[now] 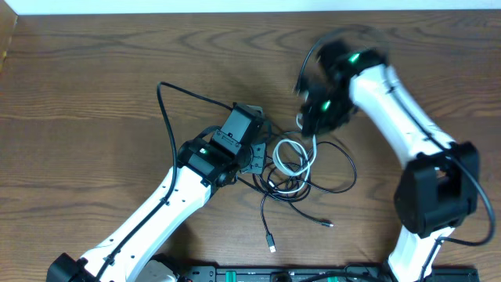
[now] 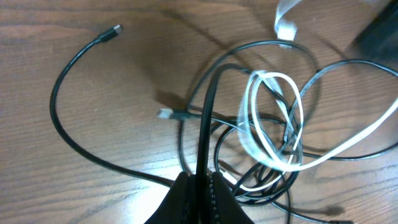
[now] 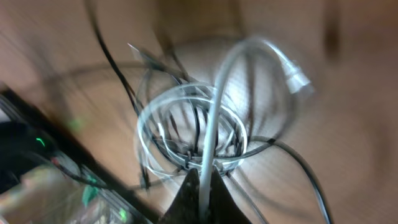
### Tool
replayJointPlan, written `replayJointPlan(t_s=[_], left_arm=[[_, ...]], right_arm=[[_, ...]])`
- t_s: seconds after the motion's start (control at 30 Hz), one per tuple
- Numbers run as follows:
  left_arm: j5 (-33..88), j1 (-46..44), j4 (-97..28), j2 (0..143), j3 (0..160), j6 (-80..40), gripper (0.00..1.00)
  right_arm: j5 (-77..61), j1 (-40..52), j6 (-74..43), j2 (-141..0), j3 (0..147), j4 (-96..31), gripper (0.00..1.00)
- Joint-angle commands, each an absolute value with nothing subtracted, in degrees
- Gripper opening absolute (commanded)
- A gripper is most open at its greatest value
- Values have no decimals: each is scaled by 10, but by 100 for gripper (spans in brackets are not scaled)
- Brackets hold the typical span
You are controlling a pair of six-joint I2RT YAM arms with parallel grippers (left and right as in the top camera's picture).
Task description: Untangle cables
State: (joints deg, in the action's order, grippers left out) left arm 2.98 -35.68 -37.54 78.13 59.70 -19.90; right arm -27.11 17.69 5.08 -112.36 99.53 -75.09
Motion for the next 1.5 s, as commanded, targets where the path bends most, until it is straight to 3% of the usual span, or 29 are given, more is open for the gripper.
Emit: replayJointPlan(t_s=[0.0, 0.2, 0.5, 0.57, 0.77, 1.07, 1.17, 1.37, 1.47], left_arm=[[20, -354, -378, 782, 600, -206, 8], [20, -354, -385, 782, 600, -206, 7], [18, -354, -385, 782, 600, -206, 7], [18, -354, -385, 782, 600, -206, 7], [19, -354, -386, 782, 600, -206, 7], [19, -354, -392, 782, 600, -206, 7], [19, -354, -392, 782, 600, -206, 7], [19, -354, -392, 782, 600, -206, 7], [19, -354, -397, 782, 600, -206, 8]], right_arm=[[-301, 125, 62, -1091, 1122, -786, 1], [-207, 62, 44, -1064, 1270, -802, 1], [159, -27, -112, -987, 1365, -743, 1], [187, -54, -135, -970, 1365, -714, 1], [197, -148, -188, -951, 1365, -675, 1], [235, -279, -403, -961, 1364, -705, 1], [208, -294, -404, -974, 1364, -725, 2], [40, -287, -273, -1028, 1363, -837, 8], [36, -284, -261, -1060, 1363, -898, 8]])
